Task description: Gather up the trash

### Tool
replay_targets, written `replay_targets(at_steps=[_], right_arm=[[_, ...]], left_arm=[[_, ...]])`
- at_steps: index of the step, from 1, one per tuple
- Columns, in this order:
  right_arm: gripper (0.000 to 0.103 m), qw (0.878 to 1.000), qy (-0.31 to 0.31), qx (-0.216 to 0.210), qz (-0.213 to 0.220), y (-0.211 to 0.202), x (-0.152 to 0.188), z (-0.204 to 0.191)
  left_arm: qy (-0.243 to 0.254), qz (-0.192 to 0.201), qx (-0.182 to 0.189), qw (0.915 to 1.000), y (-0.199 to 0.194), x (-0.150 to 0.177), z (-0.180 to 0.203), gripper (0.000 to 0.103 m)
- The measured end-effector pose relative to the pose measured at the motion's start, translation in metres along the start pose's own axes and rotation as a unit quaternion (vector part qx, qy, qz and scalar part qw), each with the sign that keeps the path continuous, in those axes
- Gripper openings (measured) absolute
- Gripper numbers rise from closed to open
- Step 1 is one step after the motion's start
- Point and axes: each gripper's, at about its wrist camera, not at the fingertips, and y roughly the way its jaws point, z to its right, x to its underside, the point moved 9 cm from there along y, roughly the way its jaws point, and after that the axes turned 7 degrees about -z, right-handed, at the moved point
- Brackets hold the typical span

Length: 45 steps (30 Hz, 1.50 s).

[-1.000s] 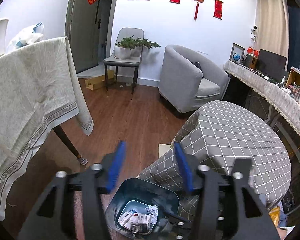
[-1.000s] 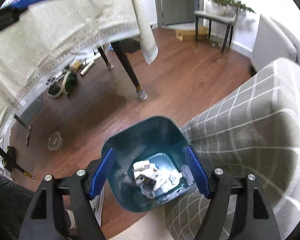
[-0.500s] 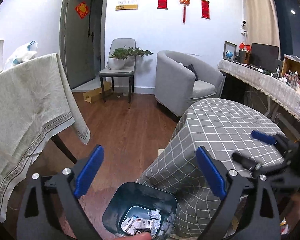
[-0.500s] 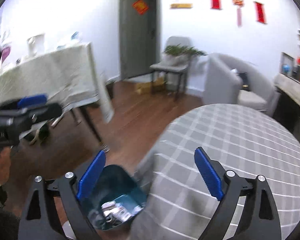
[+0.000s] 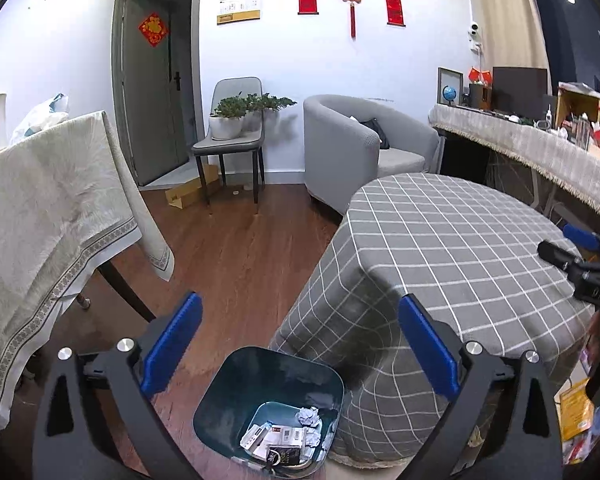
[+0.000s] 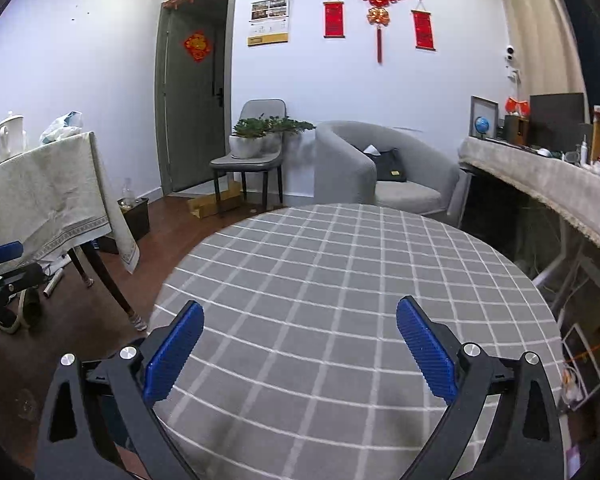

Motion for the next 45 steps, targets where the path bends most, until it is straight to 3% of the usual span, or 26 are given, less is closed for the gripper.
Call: replay_targets(at_steps=[5,13,45], right_arm=[[0.098,1.0,0.022,-0.014,0.003,-0.008,0.007,0.012],[0.098,0.999,-0.006,-0.045,0.011,-0.013,0.006,-0.01],[0.098,0.999,-0.015,-0.047,0.011,-0.013,0.006,-0.017]], left_arm=[[0.0,-0.007,0.01,0.9999,-0.001,0.007,0.012,0.1],[-0.004,-0.013,0.015,0.9998,0.003,0.01,0.019,0.1],[-0.009,-0.019,0.012,0.9997,0.006,0.013,0.02,0.1]])
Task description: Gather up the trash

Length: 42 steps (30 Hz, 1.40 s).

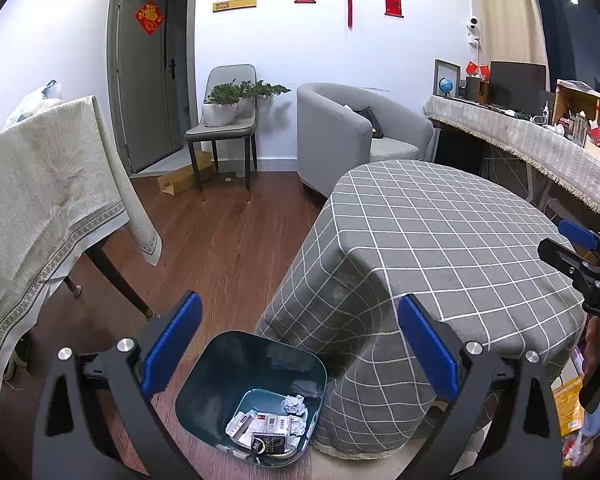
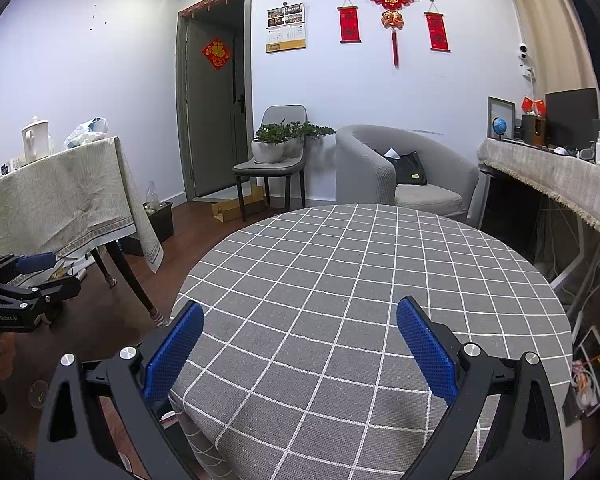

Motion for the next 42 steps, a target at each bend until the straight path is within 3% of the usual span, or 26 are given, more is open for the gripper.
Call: replay_targets(at_steps=[42], right_arm=[[0.098,1.0,0.006,0.003,0.004,-0.006,-0.0022,0.0025]], left_arm=[[0.001,-0.003,-0.001,1.0,0.0009,0.0039,0.0029,0.1]])
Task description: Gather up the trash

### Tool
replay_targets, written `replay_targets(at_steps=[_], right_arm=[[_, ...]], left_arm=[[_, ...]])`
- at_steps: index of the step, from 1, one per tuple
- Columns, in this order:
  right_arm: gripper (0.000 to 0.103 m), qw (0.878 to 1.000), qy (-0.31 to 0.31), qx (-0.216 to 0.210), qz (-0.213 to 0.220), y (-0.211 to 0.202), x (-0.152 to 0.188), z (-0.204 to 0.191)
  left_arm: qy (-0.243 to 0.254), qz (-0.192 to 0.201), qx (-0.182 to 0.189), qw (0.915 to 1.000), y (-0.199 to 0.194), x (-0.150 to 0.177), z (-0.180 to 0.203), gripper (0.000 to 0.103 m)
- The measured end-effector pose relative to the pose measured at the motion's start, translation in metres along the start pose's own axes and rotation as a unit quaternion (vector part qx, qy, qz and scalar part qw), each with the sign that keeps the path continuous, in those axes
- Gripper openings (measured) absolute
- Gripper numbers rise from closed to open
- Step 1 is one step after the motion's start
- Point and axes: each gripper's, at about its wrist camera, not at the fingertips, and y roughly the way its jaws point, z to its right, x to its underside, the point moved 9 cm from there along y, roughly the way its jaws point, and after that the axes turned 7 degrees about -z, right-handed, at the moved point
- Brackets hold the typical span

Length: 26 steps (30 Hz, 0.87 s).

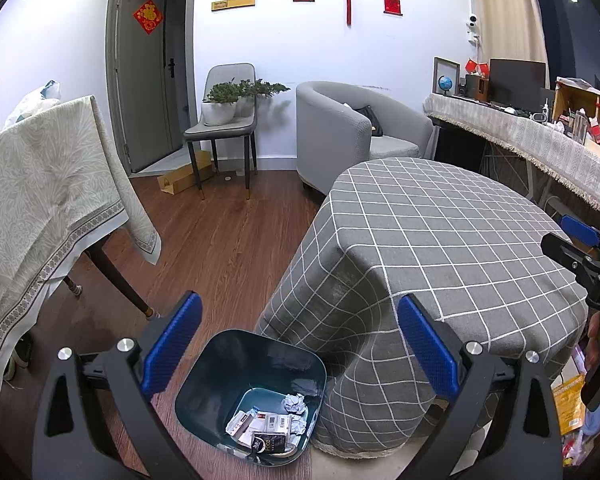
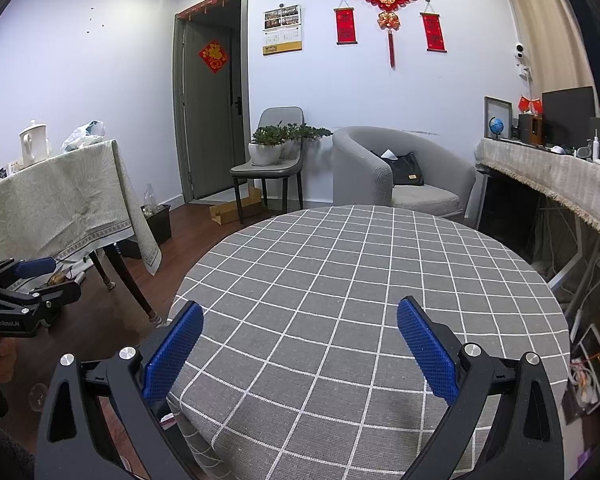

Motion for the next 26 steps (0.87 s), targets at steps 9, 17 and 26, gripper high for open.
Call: replay_targets(at_steps=[9,17,26], right_arm=[[0.098,1.0,0.0,0.0,-0.001,0.0008,0.0013,0.001],[0.098,1.0,0.0,0.0,-0.001,0.0007,0.0011,0.0013],[0.098,1.0,0.0,0.0,-0.001,0.0001,0.0016,0.0009]], left_arm=[[-0.001,0.0,0.0,1.0,0.0001,-0.0008,-0.0001,0.1],[0.0,-0.001,0.001,1.0,0.0012,0.0008,0.0013,0.1],[0.0,-0.007,-0.001,1.0,0.0047,0.0017,0.0029,0.1]])
